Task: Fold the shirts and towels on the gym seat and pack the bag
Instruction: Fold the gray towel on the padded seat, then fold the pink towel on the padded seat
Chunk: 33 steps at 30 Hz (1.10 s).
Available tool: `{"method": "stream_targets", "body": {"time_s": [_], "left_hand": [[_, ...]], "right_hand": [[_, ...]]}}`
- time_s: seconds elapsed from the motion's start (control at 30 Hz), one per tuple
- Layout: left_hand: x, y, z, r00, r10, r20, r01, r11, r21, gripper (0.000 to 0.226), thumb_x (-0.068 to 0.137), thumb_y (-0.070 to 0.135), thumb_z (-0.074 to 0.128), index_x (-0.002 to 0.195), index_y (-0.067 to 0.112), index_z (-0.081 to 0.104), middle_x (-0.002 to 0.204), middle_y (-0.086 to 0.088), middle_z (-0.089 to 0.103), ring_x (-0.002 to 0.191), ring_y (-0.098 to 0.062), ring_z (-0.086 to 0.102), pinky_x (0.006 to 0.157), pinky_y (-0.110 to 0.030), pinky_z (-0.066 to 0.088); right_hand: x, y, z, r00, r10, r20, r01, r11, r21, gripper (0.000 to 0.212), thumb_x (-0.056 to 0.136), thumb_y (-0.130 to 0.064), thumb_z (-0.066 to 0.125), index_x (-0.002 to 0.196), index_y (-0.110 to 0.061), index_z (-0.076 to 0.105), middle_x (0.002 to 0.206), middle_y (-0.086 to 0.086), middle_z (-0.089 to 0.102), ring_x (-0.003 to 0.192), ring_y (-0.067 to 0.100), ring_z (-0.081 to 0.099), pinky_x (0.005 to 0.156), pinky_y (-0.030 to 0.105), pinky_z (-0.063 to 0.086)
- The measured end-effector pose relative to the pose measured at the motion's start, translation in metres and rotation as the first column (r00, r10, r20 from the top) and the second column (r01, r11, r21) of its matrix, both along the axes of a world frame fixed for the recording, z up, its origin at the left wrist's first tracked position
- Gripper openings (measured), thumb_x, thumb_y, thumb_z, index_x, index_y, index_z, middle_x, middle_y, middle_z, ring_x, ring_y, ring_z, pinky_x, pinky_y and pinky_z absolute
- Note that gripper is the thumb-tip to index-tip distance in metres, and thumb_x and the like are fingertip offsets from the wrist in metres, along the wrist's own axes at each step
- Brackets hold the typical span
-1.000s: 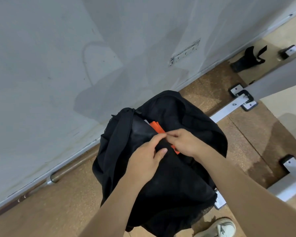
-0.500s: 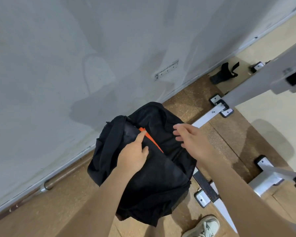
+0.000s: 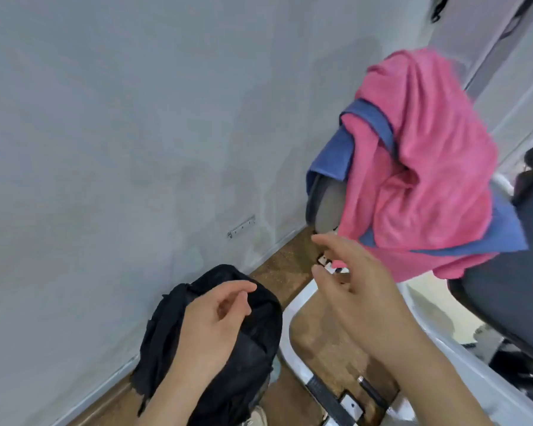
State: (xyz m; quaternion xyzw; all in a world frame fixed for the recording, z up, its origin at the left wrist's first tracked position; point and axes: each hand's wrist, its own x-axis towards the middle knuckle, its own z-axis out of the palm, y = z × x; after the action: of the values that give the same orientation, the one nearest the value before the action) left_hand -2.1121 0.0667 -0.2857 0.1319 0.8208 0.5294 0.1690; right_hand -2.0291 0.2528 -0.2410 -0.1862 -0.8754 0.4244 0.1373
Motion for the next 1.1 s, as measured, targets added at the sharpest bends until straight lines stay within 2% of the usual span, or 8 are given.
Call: {"method": "stream_targets", "body": {"time_s": [0.3,0.5,0.6,0.73,0.8,0.9,1.0,1.1], "left_hand": [[0.062,0.086,0.098,0.891,-0.187,-0.413,0.181,0.982,-0.055,0.03,0.089,0.008,0.061,0.086,0.035,0.073,0.092,0.025,0.065,0.086,0.0,0.061,0.069,-0.008,0.043],[0.04,0.142,0.133,0.753,-0.343,-0.562,0.265,0.939,-0.218,0.023,0.092,0.014,0.058,0.1,0.029,0.073,0.095,0.019,0.066,0.089,0.002,0.056,0.071,-0.008,0.04],[0.018,0.178,0.144,0.782,-0.346,-0.519,0.266,0.938,-0.224,0.026,0.093,0.019,0.055,0.113,0.03,0.068,0.098,0.017,0.067,0.088,0.0,0.059,0.08,-0.018,0.046],[-0.009,0.226,0.133,0.826,-0.465,-0.319,0.364,0.872,-0.328,0.052,0.092,0.011,0.044,0.139,0.033,0.041,0.114,0.003,0.066,0.1,-0.016,0.062,0.088,-0.037,0.05],[-0.019,0.238,0.129,0.885,-0.422,-0.197,0.392,0.904,-0.172,0.056,0.089,0.001,0.04,0.134,0.033,0.047,0.118,0.004,0.064,0.103,-0.011,0.062,0.092,-0.034,0.052],[-0.028,0.242,0.136,0.899,-0.388,-0.203,0.405,0.913,0.047,0.063,0.085,-0.014,0.036,0.119,0.033,0.06,0.111,0.015,0.066,0.106,0.007,0.059,0.097,-0.016,0.046],[-0.042,0.244,0.152,0.782,-0.383,-0.492,0.456,0.889,0.033,0.057,0.08,-0.001,0.052,0.124,0.035,0.059,0.121,0.018,0.062,0.114,0.007,0.053,0.099,-0.011,0.038],[-0.073,0.268,0.162,0.581,-0.341,-0.739,0.324,0.93,-0.175,0.062,0.08,0.028,0.063,0.139,0.026,0.043,0.134,0.007,0.048,0.118,-0.013,0.044,0.101,-0.017,0.027]], "right_hand": [[0.094,0.091,0.049,0.997,-0.024,-0.068,0.044,0.951,0.306,0.057,0.087,-0.012,0.065,0.141,-0.02,0.046,0.14,-0.007,0.046,0.128,0.012,0.041,0.098,0.025,0.035],[0.083,0.148,0.065,0.989,-0.131,0.068,0.111,0.965,0.238,0.063,0.089,-0.029,0.061,0.146,-0.024,0.035,0.145,-0.003,0.039,0.112,0.033,0.06,0.089,0.034,0.052],[0.051,0.158,0.071,0.989,-0.144,0.028,0.132,0.958,0.255,0.064,0.093,-0.032,0.058,0.149,-0.021,0.031,0.149,-0.001,0.039,0.128,0.027,0.047,0.095,0.02,0.04],[0.006,0.143,0.069,0.99,-0.138,0.026,0.126,0.955,0.268,0.077,0.089,-0.035,0.059,0.154,-0.024,0.017,0.153,0.003,0.031,0.138,0.025,0.032,0.11,0.037,0.031],[-0.011,0.137,0.067,0.978,-0.2,0.058,0.177,0.945,0.276,0.077,0.091,-0.034,0.056,0.154,-0.024,0.014,0.145,0.004,0.038,0.131,0.025,0.038,0.101,0.035,0.037],[-0.026,0.148,0.07,0.951,-0.295,-0.09,0.308,0.9,0.309,0.038,0.091,-0.022,0.054,0.129,-0.018,0.053,0.106,0.001,0.058,0.102,0.023,0.056,0.072,0.03,0.036],[-0.03,0.166,0.092,0.889,-0.334,-0.312,0.407,0.89,0.206,0.014,0.092,-0.012,0.054,0.092,-0.018,0.068,0.076,-0.007,0.063,0.07,0.015,0.054,0.063,0.029,0.037],[-0.038,0.186,0.141,0.858,-0.394,-0.33,0.248,0.879,-0.407,0.019,0.098,-0.015,0.049,0.095,-0.015,0.067,0.075,-0.002,0.059,0.062,0.015,0.056,0.053,0.033,0.054]]}}
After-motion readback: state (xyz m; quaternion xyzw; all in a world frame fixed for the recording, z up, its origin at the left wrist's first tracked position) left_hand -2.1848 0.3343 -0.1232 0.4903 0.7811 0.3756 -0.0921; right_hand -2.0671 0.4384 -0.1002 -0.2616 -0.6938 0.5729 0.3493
